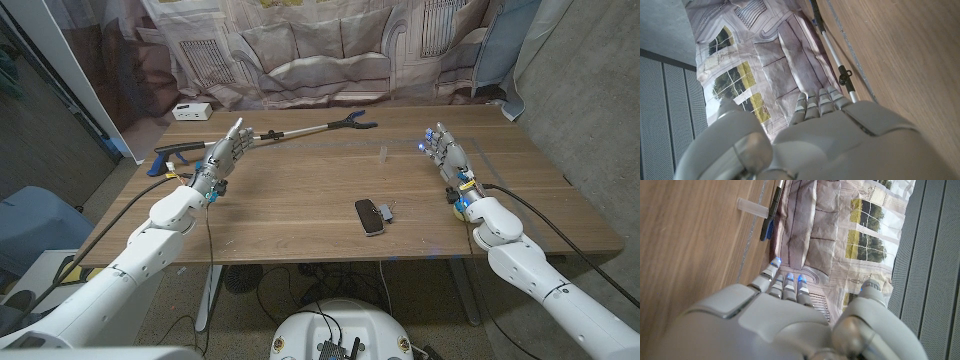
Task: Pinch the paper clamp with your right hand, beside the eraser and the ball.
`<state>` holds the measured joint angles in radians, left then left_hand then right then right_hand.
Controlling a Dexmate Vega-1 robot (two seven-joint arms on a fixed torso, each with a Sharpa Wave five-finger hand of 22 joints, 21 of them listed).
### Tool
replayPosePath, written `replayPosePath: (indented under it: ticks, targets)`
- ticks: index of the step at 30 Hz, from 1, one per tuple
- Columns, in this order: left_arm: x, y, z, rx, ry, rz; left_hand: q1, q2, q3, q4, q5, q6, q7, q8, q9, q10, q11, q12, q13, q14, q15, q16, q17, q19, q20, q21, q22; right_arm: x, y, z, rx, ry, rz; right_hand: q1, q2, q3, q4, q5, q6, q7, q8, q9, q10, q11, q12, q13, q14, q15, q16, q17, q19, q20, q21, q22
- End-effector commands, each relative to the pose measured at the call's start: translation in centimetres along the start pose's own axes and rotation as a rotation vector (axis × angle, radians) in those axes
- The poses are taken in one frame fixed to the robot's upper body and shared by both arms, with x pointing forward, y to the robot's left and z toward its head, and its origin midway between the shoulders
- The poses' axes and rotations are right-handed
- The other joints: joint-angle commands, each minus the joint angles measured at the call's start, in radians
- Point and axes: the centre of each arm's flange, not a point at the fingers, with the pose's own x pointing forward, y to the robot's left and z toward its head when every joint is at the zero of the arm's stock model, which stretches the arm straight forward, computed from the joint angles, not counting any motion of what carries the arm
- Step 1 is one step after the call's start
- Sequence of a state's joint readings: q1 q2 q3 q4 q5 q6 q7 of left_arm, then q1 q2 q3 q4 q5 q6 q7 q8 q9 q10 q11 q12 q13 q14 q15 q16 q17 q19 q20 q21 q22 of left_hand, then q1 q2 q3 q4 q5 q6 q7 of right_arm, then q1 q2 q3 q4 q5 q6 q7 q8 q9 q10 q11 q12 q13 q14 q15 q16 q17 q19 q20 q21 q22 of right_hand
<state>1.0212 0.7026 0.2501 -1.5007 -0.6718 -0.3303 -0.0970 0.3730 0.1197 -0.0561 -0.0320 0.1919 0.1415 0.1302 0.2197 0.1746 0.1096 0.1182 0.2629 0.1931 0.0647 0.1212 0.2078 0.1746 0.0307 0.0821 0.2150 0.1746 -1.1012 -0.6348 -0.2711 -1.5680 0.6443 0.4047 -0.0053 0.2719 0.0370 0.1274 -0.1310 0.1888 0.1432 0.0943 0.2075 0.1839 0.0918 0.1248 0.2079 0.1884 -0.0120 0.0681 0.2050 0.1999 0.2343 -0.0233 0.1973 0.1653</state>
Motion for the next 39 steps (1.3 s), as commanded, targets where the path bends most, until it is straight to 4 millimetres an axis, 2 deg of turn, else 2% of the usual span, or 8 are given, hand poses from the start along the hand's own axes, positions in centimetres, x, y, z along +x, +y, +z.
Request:
replayPosePath:
  ticks: [1, 12, 19, 26, 39]
  targets:
    - [-0.3, -0.4, 0.6, 0.025, -0.028, -0.024, 0.014, -0.003, 0.001, -0.006, 0.000, 0.009, 0.022, 0.004, 0.004, 0.007, 0.007, 0.006, 0.003, 0.005, 0.002, 0.006, 0.004, 0.011, 0.001, 0.008, 0.002, -2.8, 0.4, 1.2, -0.038, -0.015, -0.028, 0.015, 0.000, 0.001, -0.006, 0.004, 0.012, 0.000, 0.003, 0.004, 0.011, -0.002, 0.008, 0.003, 0.010, -0.001, 0.010, 0.001, 0.010, 0.002, 0.004, 0.006]
    - [-1.0, 0.4, 1.8, 0.057, -0.044, -0.047, 0.020, -0.003, 0.004, -0.011, -0.001, 0.011, 0.023, -0.001, 0.004, 0.005, 0.006, 0.002, 0.003, 0.004, 0.003, 0.001, 0.004, 0.008, 0.002, 0.003, 0.002, -5.4, 2.6, 1.7, -0.062, -0.048, -0.056, 0.027, 0.005, 0.006, -0.010, 0.004, 0.019, -0.003, 0.003, 0.005, 0.024, -0.003, 0.010, 0.003, 0.022, -0.003, 0.012, 0.001, 0.022, 0.003, 0.007, 0.006]
    - [-1.0, 0.8, 1.7, 0.067, -0.045, -0.046, 0.022, -0.003, 0.006, -0.013, -0.002, 0.012, 0.021, -0.003, 0.004, 0.006, 0.006, 0.001, 0.003, 0.004, 0.003, -0.001, 0.004, 0.008, 0.001, 0.002, 0.002, -6.4, 3.4, 1.7, -0.058, -0.051, -0.071, 0.033, 0.007, 0.009, -0.012, 0.004, 0.024, -0.005, 0.003, 0.005, 0.033, -0.006, 0.012, 0.003, 0.027, -0.004, 0.013, 0.000, 0.026, 0.003, 0.007, 0.006]
    - [-0.1, 0.9, 0.6, 0.043, -0.043, -0.058, 0.025, -0.003, 0.007, -0.015, -0.002, 0.015, 0.020, -0.004, 0.005, 0.009, 0.005, 0.000, 0.003, 0.005, 0.002, -0.002, 0.005, 0.009, 0.002, 0.000, 0.003, -7.4, 4.1, 2.2, -0.079, -0.051, -0.082, 0.043, 0.010, 0.013, -0.015, 0.003, 0.026, -0.007, 0.002, 0.005, 0.042, -0.011, 0.013, 0.004, 0.039, -0.010, 0.015, 0.000, 0.036, 0.002, 0.009, 0.006]
    - [1.0, 0.3, 1.2, 0.062, -0.057, -0.071, 0.030, -0.002, 0.010, -0.019, -0.003, 0.017, 0.019, -0.006, 0.005, 0.011, 0.004, -0.001, 0.003, 0.008, 0.001, -0.004, 0.005, 0.009, 0.003, -0.002, 0.003, -9.2, 4.7, 2.6, -0.114, -0.054, -0.092, 0.050, 0.011, 0.015, -0.017, 0.002, 0.026, -0.011, 0.000, 0.005, 0.046, -0.011, 0.012, 0.004, 0.041, -0.009, 0.014, 0.000, 0.039, 0.002, 0.008, 0.006]
